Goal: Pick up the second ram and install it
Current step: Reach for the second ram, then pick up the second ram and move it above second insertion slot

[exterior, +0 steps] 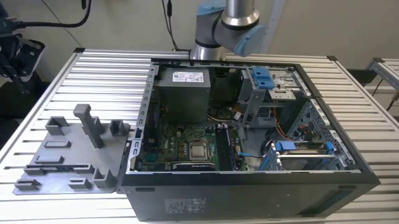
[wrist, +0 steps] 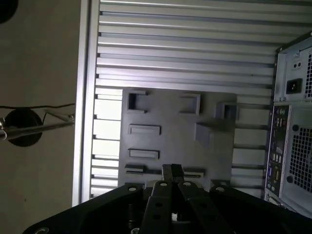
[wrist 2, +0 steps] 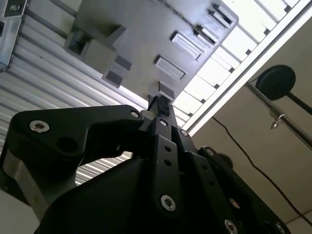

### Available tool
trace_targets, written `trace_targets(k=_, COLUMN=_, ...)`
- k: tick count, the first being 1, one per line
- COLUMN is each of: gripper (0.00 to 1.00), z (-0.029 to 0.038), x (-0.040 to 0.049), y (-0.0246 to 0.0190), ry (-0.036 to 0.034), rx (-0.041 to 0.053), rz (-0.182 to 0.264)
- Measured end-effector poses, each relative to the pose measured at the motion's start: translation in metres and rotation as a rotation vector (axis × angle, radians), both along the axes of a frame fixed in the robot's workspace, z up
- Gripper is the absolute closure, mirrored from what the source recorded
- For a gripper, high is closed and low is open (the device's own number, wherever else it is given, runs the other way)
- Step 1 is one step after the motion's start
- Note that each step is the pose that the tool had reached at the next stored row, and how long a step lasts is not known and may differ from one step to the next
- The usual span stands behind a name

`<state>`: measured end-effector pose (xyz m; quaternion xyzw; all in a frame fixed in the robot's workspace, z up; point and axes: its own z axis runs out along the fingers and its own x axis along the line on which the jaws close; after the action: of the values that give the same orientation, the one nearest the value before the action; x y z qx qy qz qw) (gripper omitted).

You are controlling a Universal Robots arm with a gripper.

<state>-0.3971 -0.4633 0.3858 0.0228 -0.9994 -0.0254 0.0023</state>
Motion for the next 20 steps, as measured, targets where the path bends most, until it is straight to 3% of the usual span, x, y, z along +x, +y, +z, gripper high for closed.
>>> trace_targets(k=8, gripper=0.89, z=-0.0009, x=-0.0005, y=-0.0286, ry=0.0000, rx=0.0000, rz=0.000)
trace_targets(k=11, gripper=0.89, z=-0.0010, x=-0.0004, y=-0.0364, ry=0.0001, rx=-0.0001, rz=0.000)
trace_targets(k=20, gripper=0.89, z=-0.0010, x=-0.0005, y=-0.0373, ry=0.0000, rx=-0.0001, rz=0.003)
